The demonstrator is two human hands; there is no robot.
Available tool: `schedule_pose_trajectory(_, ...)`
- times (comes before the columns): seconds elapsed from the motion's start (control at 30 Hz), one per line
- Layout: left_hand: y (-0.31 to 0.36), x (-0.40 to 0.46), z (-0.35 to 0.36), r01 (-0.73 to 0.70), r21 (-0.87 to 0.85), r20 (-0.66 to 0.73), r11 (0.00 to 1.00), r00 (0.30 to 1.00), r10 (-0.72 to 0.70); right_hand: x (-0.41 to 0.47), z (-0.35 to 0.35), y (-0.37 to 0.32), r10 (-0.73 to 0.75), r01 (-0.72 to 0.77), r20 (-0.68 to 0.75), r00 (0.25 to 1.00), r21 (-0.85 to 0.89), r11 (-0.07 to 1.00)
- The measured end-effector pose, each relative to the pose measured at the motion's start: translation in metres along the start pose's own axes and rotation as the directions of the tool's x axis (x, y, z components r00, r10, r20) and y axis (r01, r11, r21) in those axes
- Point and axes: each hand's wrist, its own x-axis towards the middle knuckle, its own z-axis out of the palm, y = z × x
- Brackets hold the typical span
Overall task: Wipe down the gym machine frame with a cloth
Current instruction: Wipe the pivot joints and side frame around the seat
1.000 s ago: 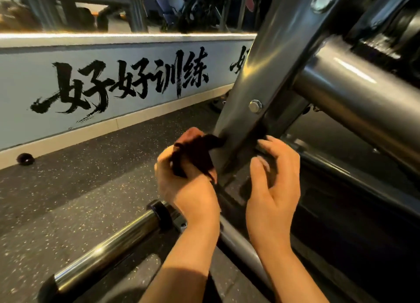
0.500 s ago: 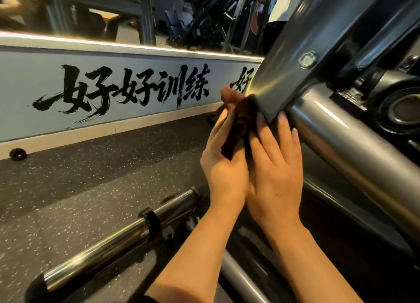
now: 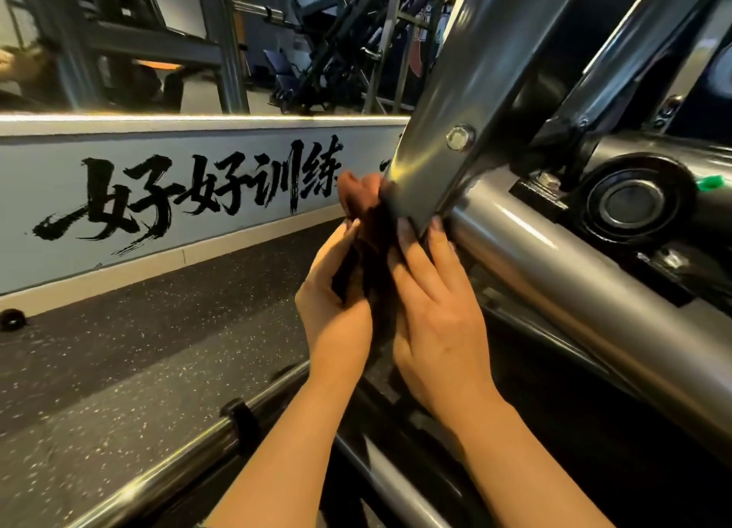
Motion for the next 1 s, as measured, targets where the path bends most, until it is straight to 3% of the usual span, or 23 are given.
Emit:
schedule_pose_trajectory(0.07, -0.016, -0.019, -0.003, 0.090, 0.008, -0.076, 0.996, 0.993, -0.089, 0.000, 0.002, 0.000, 0.034, -0.031, -0.036, 0.999, 0.068, 0.997)
schedule_pose_trajectory(0.17, -0.040, -0.048, -0.014, 0.168, 0.176, -0.122, 0.970, 0.981, -0.148, -0.022, 0.016, -0.008, 0.118, -0.088, -0.103, 0.988, 0.263, 0.961)
schedule_pose_trajectory(0.23, -0.061, -0.068, -0.022, 0.258, 0.291, -0.154, 0.921, 0.963, -0.221, -0.054, 0.033, -0.022, 0.285, -0.232, -0.101, 0.953, 0.361, 0.903)
schedule_pose_trajectory(0.27, -0.070, -0.076, -0.026, 0.343, 0.268, -0.197, 0.900, 0.934, -0.297, -0.070, 0.041, -0.029, 0.431, -0.379, -0.036, 0.902, 0.416, 0.827)
schedule_pose_trajectory(0.3, -0.075, -0.084, -0.027, 0.436, 0.191, -0.237, 0.879, 0.890, -0.390, -0.081, 0.049, -0.036, 0.582, -0.554, 0.116, 0.805, 0.499, 0.667)
schedule_pose_trajectory(0.33, -0.077, -0.091, -0.027, 0.534, 0.080, -0.261, 0.842, 0.826, -0.499, -0.086, 0.054, -0.043, 0.661, -0.706, 0.353, 0.662, 0.590, 0.392)
schedule_pose_trajectory(0.4, -0.079, -0.100, -0.026, 0.673, -0.113, -0.232, 0.731, 0.697, -0.678, -0.096, 0.068, -0.049, 0.545, -0.776, 0.732, 0.408, 0.593, -0.216)
schedule_pose_trajectory(0.43, -0.081, -0.102, -0.026, 0.710, -0.148, -0.214, 0.689, 0.657, -0.723, -0.102, 0.076, -0.048, 0.484, -0.737, 0.803, 0.348, 0.553, -0.389)
schedule_pose_trajectory(0.47, -0.082, -0.104, -0.026, 0.721, -0.089, -0.217, 0.687, 0.659, -0.720, -0.109, 0.082, -0.049, 0.459, -0.708, 0.837, 0.298, 0.517, -0.481)
schedule_pose_trajectory(0.53, -0.078, -0.106, -0.029, 0.646, 0.227, -0.256, 0.729, 0.761, -0.595, -0.127, 0.096, -0.052, 0.499, -0.720, 0.849, 0.174, 0.455, -0.524)
schedule_pose_trajectory(0.57, -0.084, -0.106, -0.032, 0.573, 0.404, -0.283, 0.713, 0.820, -0.498, -0.134, 0.100, -0.055, 0.540, -0.730, 0.836, 0.099, 0.429, -0.532)
schedule_pose_trajectory(0.63, -0.094, -0.100, -0.036, 0.445, 0.597, -0.224, 0.667, 0.891, -0.394, -0.139, 0.106, -0.056, 0.672, -0.721, 0.740, -0.031, 0.449, -0.528)
schedule_pose_trajectory(0.67, -0.102, -0.095, -0.036, 0.373, 0.675, -0.155, 0.636, 0.915, -0.373, -0.138, 0.109, -0.053, 0.718, -0.681, 0.695, -0.037, 0.508, -0.527)
schedule_pose_trajectory(0.7, -0.113, -0.090, -0.036, 0.298, 0.726, -0.074, 0.619, 0.930, -0.361, -0.134, 0.113, -0.051, 0.720, -0.628, 0.694, 0.016, 0.567, -0.533)
schedule_pose_trajectory(0.77, -0.126, -0.083, -0.040, 0.265, 0.711, 0.007, 0.651, 0.924, -0.383, -0.120, 0.121, -0.052, 0.607, -0.524, 0.775, 0.175, 0.595, -0.609)
schedule_pose_trajectory(0.8, -0.128, -0.082, -0.038, 0.305, 0.672, 0.002, 0.675, 0.911, -0.413, -0.112, 0.127, -0.053, 0.515, -0.459, 0.829, 0.217, 0.552, -0.696)
schedule_pose_trajectory(0.93, -0.125, -0.081, -0.034, 0.336, 0.601, -0.047, 0.725, 0.921, -0.387, -0.111, 0.144, -0.060, 0.353, -0.525, 0.918, 0.181, 0.394, -0.754)
schedule_pose_trajectory(0.97, -0.120, -0.080, -0.035, 0.368, 0.582, -0.036, 0.725, 0.903, -0.429, -0.115, 0.145, -0.062, 0.317, -0.549, 0.928, 0.197, 0.372, -0.748)
schedule_pose_trajectory(1.0, -0.118, -0.080, -0.037, 0.383, 0.589, -0.008, 0.712, 0.884, -0.468, -0.116, 0.144, -0.062, 0.365, -0.597, 0.917, 0.161, 0.385, -0.704)
